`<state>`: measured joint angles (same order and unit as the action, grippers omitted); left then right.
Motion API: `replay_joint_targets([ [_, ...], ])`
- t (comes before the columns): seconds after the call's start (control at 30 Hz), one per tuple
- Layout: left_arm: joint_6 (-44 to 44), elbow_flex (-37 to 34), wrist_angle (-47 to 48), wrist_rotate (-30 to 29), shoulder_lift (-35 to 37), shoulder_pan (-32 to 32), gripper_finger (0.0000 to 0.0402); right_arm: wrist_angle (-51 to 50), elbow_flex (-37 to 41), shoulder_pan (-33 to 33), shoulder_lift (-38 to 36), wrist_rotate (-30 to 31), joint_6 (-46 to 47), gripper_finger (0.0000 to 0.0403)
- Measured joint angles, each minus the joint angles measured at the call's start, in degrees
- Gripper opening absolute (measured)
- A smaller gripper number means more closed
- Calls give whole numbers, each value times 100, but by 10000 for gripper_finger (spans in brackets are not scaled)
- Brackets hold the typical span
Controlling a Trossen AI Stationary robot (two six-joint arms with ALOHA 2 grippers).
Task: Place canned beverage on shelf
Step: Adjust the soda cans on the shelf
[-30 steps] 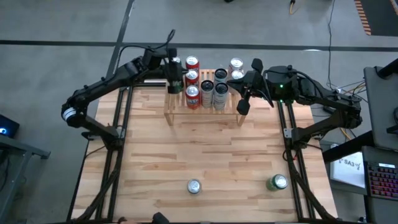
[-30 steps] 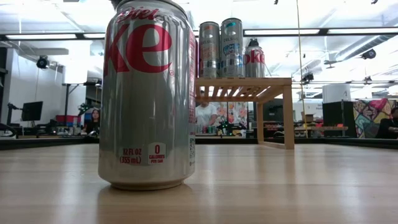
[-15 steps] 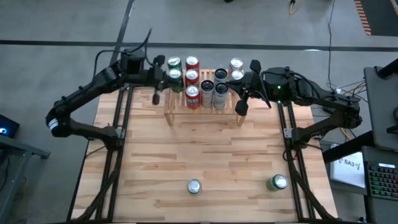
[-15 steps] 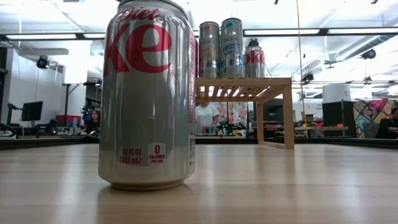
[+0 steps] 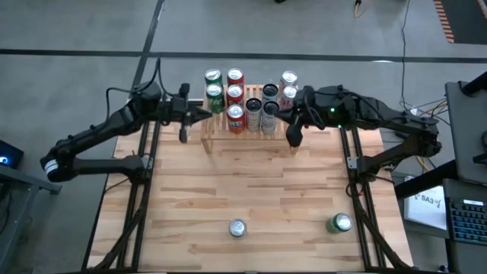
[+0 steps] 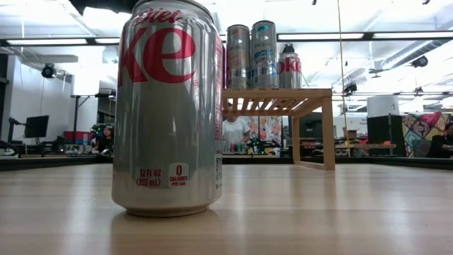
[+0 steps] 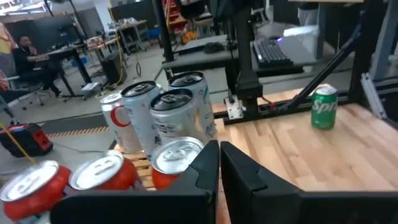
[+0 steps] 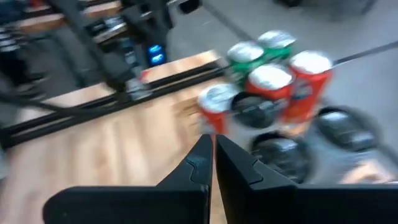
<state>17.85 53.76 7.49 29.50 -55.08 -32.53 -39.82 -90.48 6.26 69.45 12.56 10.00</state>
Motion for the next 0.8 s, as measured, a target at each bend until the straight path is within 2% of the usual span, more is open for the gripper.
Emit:
replay_joint_targets([
  [0.07,-62,-198,-88,-119,129,12,0,-49,4,0,61,-395,203,9],
  [0.13,-64,-321,-94,-609,221,12,0,-40,8,-39,135,-721,289,9],
  [0.23,129,-450,-88,-1821,276,8,0,-52,13,-133,284,-824,292,9],
  [0.37,653,-486,-123,-3793,152,1,0,-71,15,-192,431,-833,210,9],
  [0.43,810,-488,-233,-4379,1,-51,0,-101,15,-190,453,-829,150,9],
  [0.5,818,-488,-494,-4536,-178,-159,0,-105,15,-190,453,-809,83,9],
  [0.8,745,-488,-1446,-4540,-1151,-719,0,-187,15,-190,322,-807,-167,9],
])
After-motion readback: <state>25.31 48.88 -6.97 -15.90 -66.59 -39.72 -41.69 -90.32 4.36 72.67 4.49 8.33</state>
